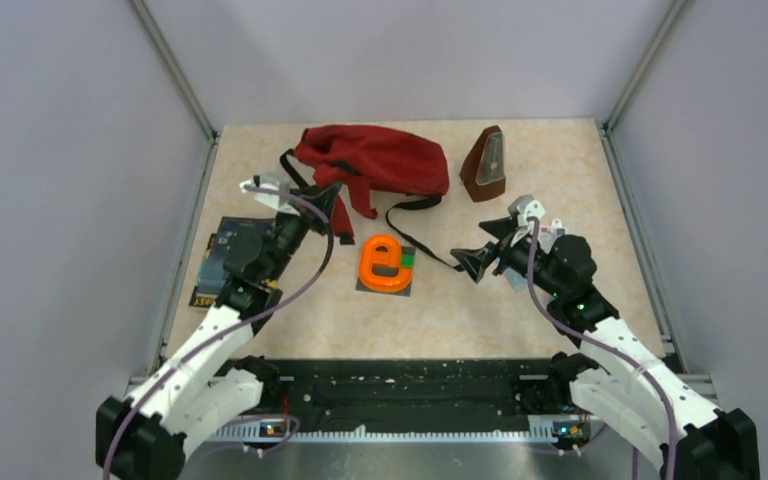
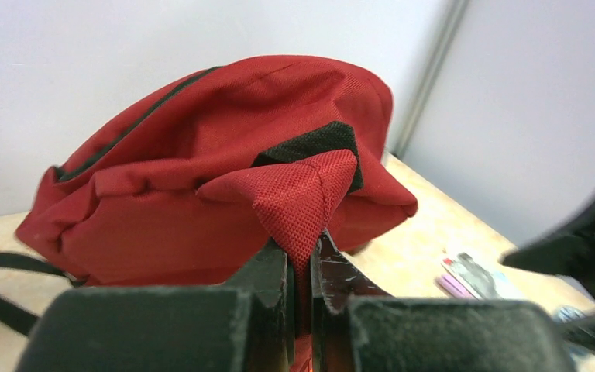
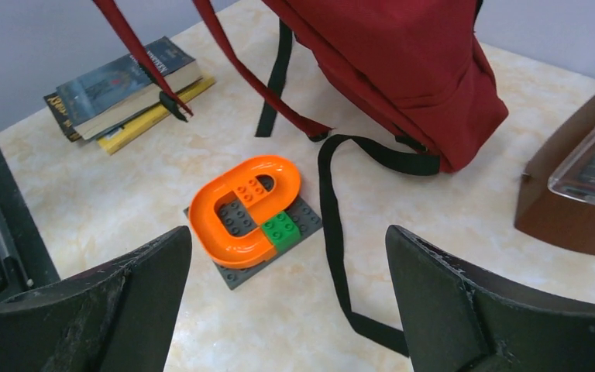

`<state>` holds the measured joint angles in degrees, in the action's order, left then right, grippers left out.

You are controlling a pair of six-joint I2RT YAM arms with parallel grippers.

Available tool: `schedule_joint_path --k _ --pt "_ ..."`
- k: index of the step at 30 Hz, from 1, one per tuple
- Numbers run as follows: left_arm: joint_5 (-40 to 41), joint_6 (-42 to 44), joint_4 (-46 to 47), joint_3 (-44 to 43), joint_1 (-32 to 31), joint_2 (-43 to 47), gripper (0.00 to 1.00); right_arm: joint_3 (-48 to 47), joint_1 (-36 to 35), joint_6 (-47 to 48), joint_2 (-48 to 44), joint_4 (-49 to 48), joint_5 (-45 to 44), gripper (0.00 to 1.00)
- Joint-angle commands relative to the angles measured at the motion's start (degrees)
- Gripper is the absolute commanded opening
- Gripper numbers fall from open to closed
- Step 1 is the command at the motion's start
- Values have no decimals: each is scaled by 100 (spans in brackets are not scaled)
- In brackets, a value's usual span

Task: Pack the student bag
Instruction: Adjust the student bag at the center of the board.

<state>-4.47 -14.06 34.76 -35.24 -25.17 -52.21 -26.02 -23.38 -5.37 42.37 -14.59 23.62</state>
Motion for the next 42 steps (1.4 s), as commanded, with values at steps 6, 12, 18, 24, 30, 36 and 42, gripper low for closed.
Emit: schedule_joint_path --k 6,12,18,24,30,36,42 --pt "-1768 -287 -2004 337 6 1772 0 143 -563 -458 195 -1353 -347 92" --pt "-2712 -959 -1917 545 -3 2134 0 126 -635 -418 -11 -731 -751 92" --pt "-2859 -1067 -2504 486 -34 2315 0 207 -633 -453 -534 -222 -1504 92" --pt "-3425 -1109 -3393 165 -120 2332 0 287 -637 -602 -847 148 -2098 92" --pt "-2864 -16 -6013 -866 -288 1977 94 324 -633 -682 -1019 369 -2344 92" --pt "-962 658 -7218 -2358 -296 2086 97 -122 -633 -598 -1062 1184 -3285 92" --pt "360 401 -7378 -3376 -295 1467 98 -326 -633 -554 -1353 1686 -3961 94"
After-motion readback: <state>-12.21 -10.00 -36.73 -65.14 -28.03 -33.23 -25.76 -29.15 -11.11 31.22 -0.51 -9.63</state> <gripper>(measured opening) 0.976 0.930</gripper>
